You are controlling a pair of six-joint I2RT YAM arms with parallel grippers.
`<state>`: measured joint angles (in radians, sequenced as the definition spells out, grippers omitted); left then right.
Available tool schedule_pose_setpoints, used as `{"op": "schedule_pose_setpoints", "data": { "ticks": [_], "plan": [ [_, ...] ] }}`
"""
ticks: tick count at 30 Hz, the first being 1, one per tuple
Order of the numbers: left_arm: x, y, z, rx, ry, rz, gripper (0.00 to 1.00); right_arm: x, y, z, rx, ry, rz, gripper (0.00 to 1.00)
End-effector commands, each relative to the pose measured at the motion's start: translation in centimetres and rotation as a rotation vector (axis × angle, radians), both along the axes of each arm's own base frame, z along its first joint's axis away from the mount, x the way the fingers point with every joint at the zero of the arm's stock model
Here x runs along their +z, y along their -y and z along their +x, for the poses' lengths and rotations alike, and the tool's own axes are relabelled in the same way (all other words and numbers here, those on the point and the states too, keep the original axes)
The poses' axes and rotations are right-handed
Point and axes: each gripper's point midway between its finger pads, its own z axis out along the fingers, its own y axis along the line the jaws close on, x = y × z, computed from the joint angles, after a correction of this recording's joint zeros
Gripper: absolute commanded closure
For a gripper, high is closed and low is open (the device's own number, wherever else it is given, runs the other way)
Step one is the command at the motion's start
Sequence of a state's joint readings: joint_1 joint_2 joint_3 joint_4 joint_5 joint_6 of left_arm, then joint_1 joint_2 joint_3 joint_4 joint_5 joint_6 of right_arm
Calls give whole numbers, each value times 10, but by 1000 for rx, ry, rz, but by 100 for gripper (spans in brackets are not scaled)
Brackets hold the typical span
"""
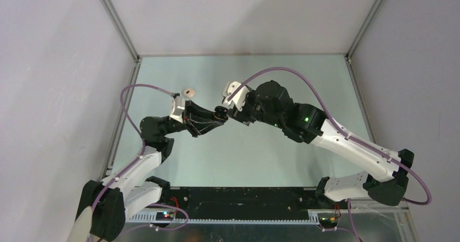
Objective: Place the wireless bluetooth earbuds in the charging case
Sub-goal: Close the charging case.
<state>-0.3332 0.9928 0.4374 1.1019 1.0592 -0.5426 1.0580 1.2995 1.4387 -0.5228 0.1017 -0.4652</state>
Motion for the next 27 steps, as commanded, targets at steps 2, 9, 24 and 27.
{"op": "schedule_pose_setpoints", "data": {
  "ticks": [2,9,24,27],
  "plan": [
    [-2,0,-6,-21,31,10,100,51,23,27,-123,77,136,43],
    [-8,3,-6,-25,25,27,100,34,9,43,-132,61,117,42],
    [-27,8,-12,-69,24,95,100,7,-21,37,-39,-53,90,42],
    [-29,8,-13,-74,25,101,100,3,-21,37,-29,-58,74,42]
  ]
}}
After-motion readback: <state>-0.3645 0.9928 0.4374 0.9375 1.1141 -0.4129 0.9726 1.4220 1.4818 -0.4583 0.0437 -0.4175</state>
